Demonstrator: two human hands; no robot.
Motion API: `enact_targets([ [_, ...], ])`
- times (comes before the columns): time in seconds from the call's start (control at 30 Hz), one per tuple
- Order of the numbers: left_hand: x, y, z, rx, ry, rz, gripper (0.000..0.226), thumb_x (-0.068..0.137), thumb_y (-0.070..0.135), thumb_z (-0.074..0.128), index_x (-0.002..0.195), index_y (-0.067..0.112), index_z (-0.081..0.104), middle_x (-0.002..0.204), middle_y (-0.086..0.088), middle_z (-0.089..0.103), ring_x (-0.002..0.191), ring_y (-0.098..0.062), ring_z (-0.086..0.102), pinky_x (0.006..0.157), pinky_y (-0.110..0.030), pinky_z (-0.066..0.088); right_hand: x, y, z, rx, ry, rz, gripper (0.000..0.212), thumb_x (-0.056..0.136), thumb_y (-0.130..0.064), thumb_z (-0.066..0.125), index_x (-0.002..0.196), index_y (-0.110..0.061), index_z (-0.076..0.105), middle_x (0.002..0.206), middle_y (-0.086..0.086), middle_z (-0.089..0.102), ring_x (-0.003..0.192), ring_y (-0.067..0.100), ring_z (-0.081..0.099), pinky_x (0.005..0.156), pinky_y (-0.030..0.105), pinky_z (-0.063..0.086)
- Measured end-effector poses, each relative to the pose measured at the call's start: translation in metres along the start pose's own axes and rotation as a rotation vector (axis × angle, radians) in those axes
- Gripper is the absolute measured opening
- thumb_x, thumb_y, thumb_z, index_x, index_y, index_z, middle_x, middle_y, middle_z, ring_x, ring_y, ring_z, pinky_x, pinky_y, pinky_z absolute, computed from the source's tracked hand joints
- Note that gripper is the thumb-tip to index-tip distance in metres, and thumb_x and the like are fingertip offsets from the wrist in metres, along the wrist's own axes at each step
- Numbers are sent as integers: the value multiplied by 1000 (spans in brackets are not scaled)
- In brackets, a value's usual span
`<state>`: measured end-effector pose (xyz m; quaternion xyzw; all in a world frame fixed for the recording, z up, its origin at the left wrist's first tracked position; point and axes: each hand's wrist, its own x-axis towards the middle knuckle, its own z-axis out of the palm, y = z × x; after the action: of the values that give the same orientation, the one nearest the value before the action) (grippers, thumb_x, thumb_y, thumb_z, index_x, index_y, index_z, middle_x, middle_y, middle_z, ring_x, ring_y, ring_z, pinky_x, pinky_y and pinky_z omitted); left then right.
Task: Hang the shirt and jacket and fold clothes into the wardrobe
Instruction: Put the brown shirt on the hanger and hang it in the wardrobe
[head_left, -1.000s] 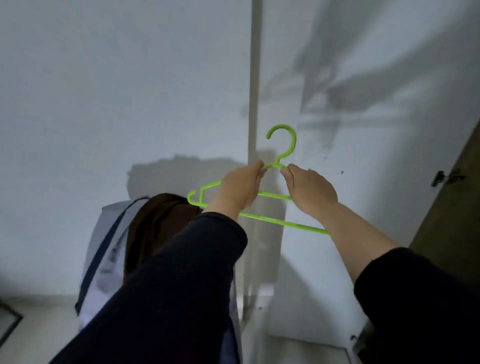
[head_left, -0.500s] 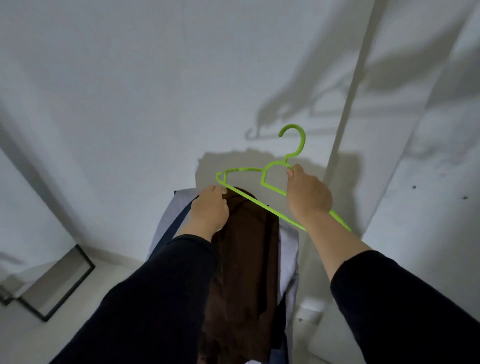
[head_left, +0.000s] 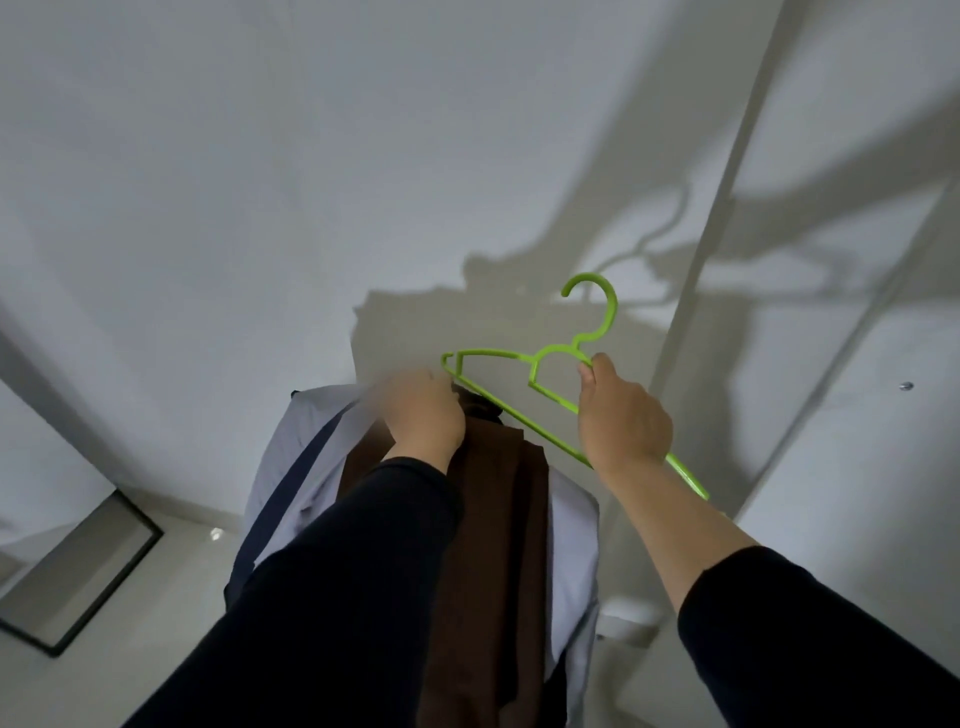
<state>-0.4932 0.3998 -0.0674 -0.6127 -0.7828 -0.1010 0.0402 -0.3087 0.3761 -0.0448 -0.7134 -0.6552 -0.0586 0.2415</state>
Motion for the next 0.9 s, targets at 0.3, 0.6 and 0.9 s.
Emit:
enact_targets([
  [0.3,-2,-9,-46,-749,-15,-230,29,99,17,34,124,2,40,120,-17,55,107,-34,55,80,-38,40,-4,2,-28,53,51,73,39,103,-40,19,115,-15,46,82,15,63,64,31,45,57,34,34],
  [0.6,-49,-27,-94,-544,-203,-145,21,95,23,47,99,6,58,113,-14,63,93,-31,57,74,-31,42,-45,-5,-87,65,140,55,40,103,-40,18,118,-16,47,79,13,60,65,31,45,56,35,33],
  [0.9,-83,-71,-99,-904,-57,-380,22,80,8,45,100,4,55,106,-17,61,100,-37,58,97,-42,47,-88,4,-116,57,152,116,41,103,-42,19,117,-17,48,93,17,64,83,39,58,62,35,35],
])
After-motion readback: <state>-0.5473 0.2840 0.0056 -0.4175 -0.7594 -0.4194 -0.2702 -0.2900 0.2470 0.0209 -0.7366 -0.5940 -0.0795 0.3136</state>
